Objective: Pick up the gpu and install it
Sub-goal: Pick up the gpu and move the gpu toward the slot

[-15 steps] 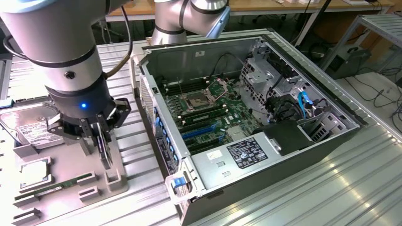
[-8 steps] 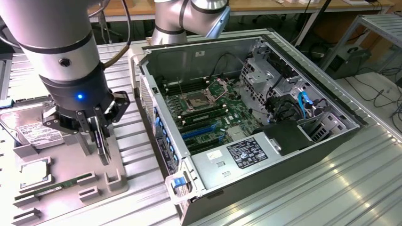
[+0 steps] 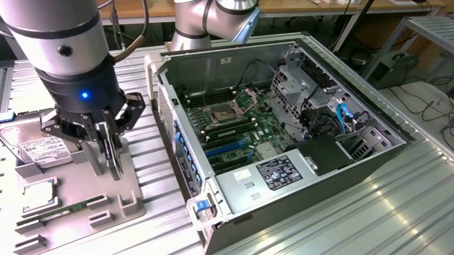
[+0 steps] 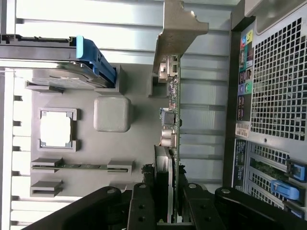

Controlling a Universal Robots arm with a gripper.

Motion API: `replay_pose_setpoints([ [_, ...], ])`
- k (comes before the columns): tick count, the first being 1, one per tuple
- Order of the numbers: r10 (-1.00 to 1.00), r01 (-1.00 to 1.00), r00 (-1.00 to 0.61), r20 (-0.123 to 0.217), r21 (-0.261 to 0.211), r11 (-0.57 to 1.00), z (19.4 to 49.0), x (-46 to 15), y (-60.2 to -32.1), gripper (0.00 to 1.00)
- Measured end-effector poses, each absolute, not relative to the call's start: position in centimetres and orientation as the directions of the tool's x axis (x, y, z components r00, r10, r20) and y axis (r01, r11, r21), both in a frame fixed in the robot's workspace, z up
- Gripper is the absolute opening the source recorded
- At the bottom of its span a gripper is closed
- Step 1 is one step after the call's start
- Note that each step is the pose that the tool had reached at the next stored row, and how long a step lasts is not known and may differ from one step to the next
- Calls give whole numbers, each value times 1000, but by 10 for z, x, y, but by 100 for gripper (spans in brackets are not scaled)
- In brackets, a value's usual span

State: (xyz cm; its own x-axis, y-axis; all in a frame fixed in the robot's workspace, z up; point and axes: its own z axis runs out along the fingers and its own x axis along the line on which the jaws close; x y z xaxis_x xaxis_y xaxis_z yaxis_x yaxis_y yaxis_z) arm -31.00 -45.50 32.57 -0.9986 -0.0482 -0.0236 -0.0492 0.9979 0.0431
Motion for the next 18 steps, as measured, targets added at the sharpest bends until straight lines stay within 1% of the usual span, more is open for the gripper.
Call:
replay_pose_setpoints([
  [7, -48, -49, -999, -24, 43, 998, 348, -310, -455, 28],
  [18, -48, -49, -999, -24, 43, 998, 395, -310, -455, 28],
])
